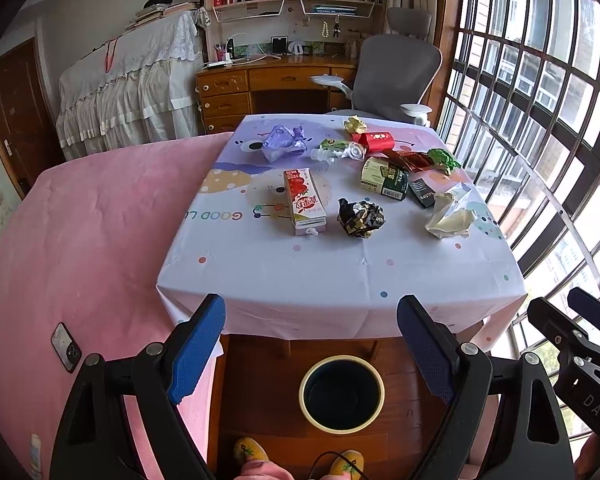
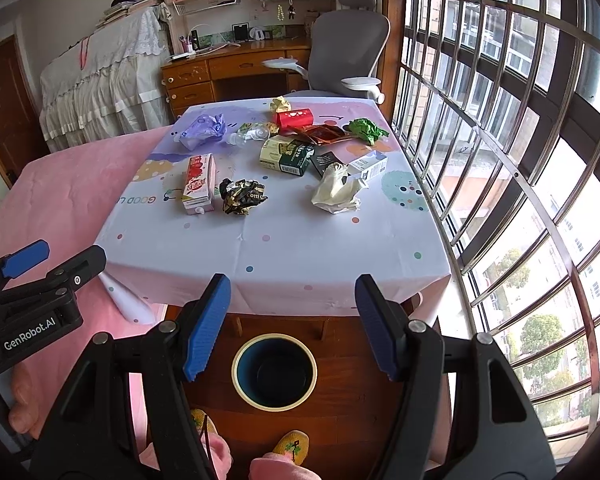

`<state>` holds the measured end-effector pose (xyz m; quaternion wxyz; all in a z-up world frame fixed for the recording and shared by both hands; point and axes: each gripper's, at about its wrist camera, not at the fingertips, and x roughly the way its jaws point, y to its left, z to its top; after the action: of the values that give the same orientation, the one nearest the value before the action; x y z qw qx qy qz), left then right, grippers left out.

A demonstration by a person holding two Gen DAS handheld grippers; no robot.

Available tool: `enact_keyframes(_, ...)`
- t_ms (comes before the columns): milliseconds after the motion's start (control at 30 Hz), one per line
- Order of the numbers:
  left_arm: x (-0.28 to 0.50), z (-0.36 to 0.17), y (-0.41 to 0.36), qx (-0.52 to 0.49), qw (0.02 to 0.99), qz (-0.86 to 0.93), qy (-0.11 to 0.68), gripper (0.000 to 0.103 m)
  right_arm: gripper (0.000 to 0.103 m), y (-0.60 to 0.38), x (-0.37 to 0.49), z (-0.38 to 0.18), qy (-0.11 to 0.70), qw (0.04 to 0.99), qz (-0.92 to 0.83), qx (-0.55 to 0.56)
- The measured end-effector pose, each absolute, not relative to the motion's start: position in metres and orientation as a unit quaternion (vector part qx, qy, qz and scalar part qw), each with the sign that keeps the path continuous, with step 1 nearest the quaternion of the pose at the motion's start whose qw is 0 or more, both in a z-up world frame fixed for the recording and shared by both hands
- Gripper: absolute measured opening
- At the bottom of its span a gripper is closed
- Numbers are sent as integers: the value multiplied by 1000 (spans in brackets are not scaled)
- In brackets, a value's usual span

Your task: Collect trash

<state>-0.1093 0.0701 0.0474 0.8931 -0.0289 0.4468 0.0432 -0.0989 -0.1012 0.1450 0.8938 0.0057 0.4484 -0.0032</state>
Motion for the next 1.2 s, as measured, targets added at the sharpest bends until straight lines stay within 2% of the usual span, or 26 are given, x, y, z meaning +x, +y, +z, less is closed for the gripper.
enact_keyframes(267, -101, 30, 67, -41, 880, 32, 473, 89, 62, -90, -92, 132, 461, 887, 23, -11)
enact_keyframes(1200, -84, 23, 79, -59, 879, 55, 470, 89, 62, -75, -61, 111, 471, 880, 52, -19)
